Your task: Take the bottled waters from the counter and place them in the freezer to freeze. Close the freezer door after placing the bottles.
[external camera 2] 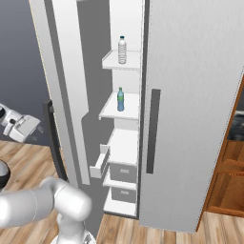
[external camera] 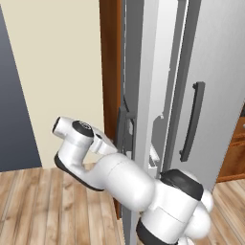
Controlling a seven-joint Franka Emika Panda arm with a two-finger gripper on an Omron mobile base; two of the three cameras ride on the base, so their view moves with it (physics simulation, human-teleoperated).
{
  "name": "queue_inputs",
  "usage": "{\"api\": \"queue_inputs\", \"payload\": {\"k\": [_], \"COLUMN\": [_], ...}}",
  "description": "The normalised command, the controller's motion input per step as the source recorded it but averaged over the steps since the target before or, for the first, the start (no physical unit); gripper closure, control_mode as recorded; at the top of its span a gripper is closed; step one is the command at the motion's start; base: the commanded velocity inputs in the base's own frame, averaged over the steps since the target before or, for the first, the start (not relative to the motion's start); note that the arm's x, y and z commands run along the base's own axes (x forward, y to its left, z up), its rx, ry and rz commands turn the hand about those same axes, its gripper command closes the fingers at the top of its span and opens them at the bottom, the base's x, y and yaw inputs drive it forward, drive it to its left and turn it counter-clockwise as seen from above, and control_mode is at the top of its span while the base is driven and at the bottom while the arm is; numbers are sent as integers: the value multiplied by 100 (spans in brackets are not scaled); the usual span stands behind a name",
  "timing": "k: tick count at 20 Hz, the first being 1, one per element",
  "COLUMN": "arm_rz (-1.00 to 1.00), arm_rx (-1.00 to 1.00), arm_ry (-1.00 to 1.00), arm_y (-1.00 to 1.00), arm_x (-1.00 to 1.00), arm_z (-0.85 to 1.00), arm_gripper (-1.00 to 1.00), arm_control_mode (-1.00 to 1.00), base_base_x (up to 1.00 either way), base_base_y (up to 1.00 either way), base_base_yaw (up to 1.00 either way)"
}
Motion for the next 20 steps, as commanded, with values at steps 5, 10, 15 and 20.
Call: {"api": "queue_inputs", "payload": {"k": [5, 10, 15, 20], "arm_rz": [0, 0, 0, 0], "arm_rx": [0, 0, 0, 0], "arm_ry": [0, 0, 0, 0], "arm_y": [0, 0, 0, 0], "arm_x": [31, 14, 5, 7], "arm_z": [-3, -4, -4, 0], "arm_gripper": [-100, -100, -100, -100], "arm_control_mode": [-100, -100, -100, -100], "base_base_x": [0, 0, 0, 0], "base_base_y": [0, 0, 0, 0], "base_base_yaw": [0, 0, 0, 0]}}
